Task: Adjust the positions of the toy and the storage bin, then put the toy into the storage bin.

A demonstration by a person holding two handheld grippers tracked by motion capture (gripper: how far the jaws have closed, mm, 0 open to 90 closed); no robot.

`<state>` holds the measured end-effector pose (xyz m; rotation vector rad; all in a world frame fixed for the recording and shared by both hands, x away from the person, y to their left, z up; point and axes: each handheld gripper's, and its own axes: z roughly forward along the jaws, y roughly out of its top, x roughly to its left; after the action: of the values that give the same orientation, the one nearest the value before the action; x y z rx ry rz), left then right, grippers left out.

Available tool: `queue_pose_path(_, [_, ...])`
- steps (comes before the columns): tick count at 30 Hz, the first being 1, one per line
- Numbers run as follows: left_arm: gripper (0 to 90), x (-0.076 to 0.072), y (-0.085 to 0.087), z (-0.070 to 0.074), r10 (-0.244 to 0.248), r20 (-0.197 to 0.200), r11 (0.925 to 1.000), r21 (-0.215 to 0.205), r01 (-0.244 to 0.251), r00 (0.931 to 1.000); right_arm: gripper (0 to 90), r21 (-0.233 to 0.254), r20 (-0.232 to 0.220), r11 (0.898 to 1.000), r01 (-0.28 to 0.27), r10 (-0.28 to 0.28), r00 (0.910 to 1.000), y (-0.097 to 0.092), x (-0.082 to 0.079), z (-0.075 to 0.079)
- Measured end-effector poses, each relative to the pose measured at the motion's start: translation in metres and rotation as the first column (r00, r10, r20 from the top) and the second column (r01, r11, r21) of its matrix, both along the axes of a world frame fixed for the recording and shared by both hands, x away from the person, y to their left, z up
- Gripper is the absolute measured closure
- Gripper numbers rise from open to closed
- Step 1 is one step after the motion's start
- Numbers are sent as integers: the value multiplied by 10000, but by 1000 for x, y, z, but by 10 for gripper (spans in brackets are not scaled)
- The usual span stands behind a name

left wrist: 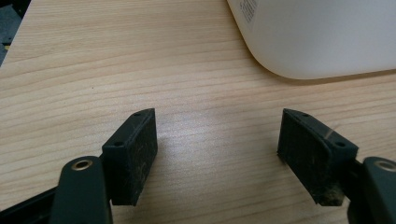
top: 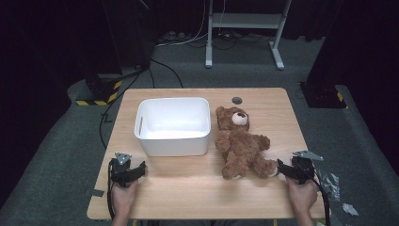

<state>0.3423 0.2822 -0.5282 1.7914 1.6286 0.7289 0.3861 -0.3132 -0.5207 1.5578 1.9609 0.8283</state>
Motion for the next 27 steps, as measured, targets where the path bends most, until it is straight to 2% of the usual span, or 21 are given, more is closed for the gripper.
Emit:
queue_pose_path(6, [275,1,-1,-1,84,63,9999,-93,-83,9999,308,-21,10,10000,-81,81,10000,0,0,0])
queue_pose_path(7, [272,2,0,0,16,-54,10000,23,-16,10000,307,-48,36,9999,-108,108,9999,0,0,0])
queue_pose_path(27, [270,2,0,0,6,24,10000,-27,-6,10000,301,-10,-20,9998,-206,206,9998,1,-1,0])
